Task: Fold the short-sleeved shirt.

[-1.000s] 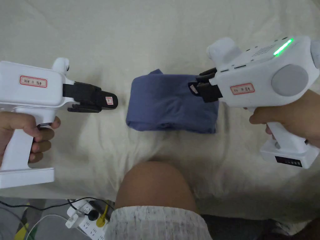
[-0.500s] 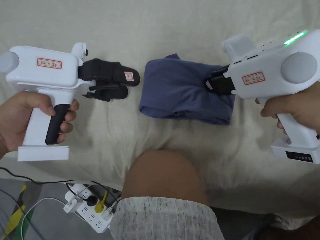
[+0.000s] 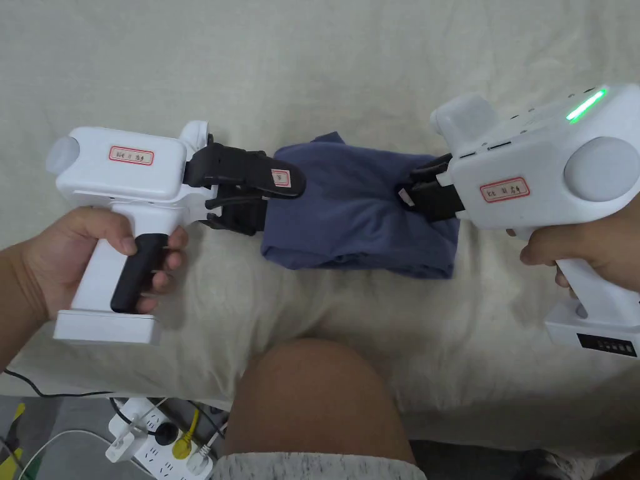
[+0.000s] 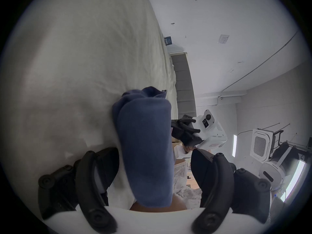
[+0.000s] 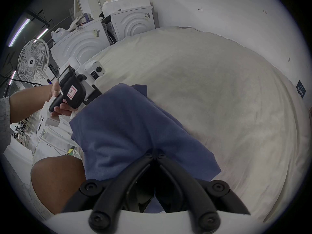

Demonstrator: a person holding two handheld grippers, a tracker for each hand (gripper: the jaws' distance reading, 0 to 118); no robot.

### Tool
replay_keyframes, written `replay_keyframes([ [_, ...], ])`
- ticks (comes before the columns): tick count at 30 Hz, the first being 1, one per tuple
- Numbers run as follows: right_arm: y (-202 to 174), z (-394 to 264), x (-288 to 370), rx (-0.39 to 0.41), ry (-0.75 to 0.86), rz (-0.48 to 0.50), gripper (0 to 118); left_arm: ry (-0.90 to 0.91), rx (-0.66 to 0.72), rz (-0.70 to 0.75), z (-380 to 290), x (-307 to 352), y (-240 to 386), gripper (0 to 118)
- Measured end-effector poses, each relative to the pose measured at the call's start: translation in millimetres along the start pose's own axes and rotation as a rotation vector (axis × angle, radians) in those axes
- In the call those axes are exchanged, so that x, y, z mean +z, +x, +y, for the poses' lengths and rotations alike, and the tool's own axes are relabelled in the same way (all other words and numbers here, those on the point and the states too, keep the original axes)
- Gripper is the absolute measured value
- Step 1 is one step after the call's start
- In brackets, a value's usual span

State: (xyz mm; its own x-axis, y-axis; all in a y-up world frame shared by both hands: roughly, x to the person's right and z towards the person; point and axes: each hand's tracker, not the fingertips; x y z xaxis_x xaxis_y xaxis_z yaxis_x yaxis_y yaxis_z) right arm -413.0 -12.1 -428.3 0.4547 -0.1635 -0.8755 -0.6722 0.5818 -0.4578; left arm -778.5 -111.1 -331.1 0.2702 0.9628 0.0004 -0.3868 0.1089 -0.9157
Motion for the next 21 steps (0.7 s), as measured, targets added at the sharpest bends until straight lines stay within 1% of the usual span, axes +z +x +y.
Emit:
replay_keyframes([
  [2, -3.5, 1.8, -0.5, 0.014, -0.002, 0.002, 0, 0.003, 0.009, -0.031, 5.5, -11.7, -0.4, 93],
  [4, -3.4, 2.4, -0.7, 0.009, -0.003, 0.002, 0, 0.007, -0.008, -0.025, 10.7, -24.2, 4.1, 93],
  [7, -1.7, 3.5, -1.2, 0.011, -0.004, 0.005, 0, -0.002, -0.058, 0.019, 9.2, -39.1, 19.0, 93],
  [10, -2.5, 4.2, 0.0, 0.01, -0.006, 0.008, 0, -0.019, -0.061, 0.056, 8.3, -39.5, 25.6, 90],
  [11, -2.7, 4.3, 0.1, 0.01, -0.006, 0.008, 0, -0.027, -0.078, 0.097, 7.0, -37.0, 30.4, 82],
  [12, -3.0, 4.4, 0.1, 0.011, -0.007, 0.008, 0, -0.027, -0.094, 0.156, 6.1, -36.1, 32.9, 68],
  [13, -3.5, 4.6, 0.1, 0.014, -0.007, 0.006, 0, -0.023, -0.111, 0.24, 5.2, -34.8, 32.9, 40],
  [14, -3.4, 4.1, -1.0, 0.018, -0.006, 0.009, 0, -0.013, -0.111, 0.291, 4.5, -33.0, 28.5, 27],
  [15, -4.1, 4.5, -0.9, 0.012, 0.001, 0.025, 0, -0.015, -0.055, 0.256, 10.5, -27.7, 18.2, 26],
  [16, -6.0, 5.5, -1.3, 0.014, -0.005, 0.014, 0, -0.012, -0.043, 0.211, 8.2, -29.1, 23.0, 26],
  [18, -8.8, 6.0, -1.0, 0.028, -0.008, 0.006, 0, -0.008, -0.123, 0.279, 5.4, -33.0, 36.3, 22],
  [19, -8.3, 5.9, -0.5, 0.027, -0.007, 0.007, 0, -0.01, -0.096, 0.253, 9.5, -30.4, 31.1, 22],
  [21, -6.8, 6.8, 1.9, 0.011, -0.004, 0.019, 0, -0.002, -0.096, 0.279, 8.4, -29.2, 31.9, 21],
])
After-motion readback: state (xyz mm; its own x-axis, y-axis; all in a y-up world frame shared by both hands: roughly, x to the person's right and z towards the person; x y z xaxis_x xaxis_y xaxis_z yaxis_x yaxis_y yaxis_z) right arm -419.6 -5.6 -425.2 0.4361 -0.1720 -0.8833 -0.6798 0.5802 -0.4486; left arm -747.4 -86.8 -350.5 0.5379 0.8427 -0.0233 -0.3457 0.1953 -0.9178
